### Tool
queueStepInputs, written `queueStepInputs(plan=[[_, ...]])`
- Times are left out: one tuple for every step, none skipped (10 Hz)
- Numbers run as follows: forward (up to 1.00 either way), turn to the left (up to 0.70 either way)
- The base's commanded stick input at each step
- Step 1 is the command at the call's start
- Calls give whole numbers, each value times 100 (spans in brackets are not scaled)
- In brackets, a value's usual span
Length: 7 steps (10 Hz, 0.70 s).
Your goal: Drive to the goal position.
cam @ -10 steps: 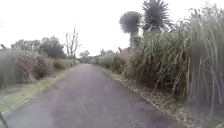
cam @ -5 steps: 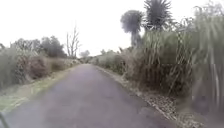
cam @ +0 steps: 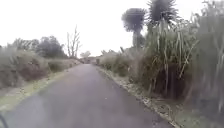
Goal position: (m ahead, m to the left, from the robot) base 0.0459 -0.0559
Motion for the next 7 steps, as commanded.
queueStepInputs(plan=[[100, 22], [100, 25], [100, 27], [100, 30], [100, 33], [100, 35], [100, 38]])
